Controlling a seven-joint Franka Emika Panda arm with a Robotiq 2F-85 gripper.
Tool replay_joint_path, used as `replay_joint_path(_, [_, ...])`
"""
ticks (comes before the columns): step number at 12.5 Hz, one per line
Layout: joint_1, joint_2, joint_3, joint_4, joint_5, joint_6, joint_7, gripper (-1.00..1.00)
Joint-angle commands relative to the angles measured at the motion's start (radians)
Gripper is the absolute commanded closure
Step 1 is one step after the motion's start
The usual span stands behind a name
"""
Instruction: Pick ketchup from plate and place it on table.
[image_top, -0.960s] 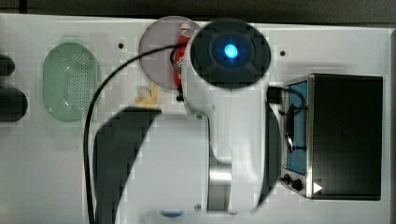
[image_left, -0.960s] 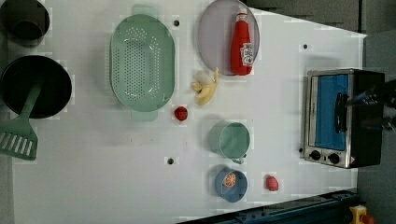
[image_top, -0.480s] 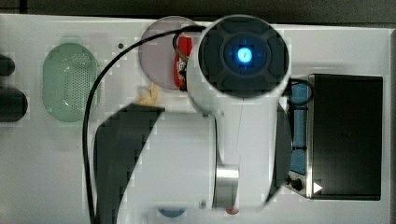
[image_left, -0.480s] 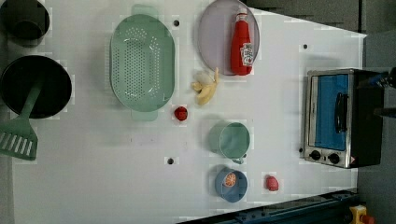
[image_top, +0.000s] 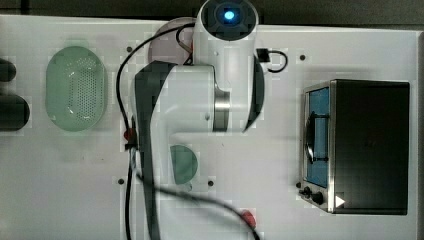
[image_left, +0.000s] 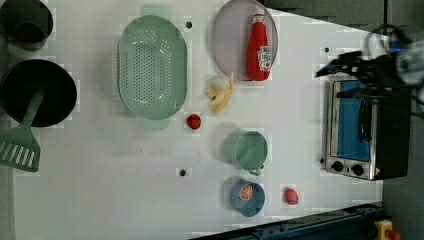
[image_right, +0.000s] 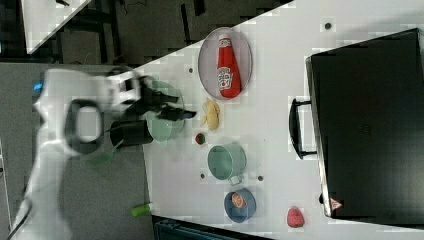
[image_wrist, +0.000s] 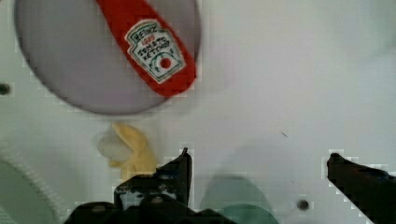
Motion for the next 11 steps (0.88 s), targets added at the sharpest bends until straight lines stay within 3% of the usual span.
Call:
replay_joint_path(1, [0.014, 0.052, 0.021, -0.007, 0.001, 0.096, -0.236, -1.0])
replay_joint_path(5, [0.024, 0.195, 0.021, 0.032, -0.067, 0.272, -0.457, -1.0])
replay_joint_path(11, [0.053, 0.392, 0.021, 0.153, -0.11, 0.366, -0.478, -1.0])
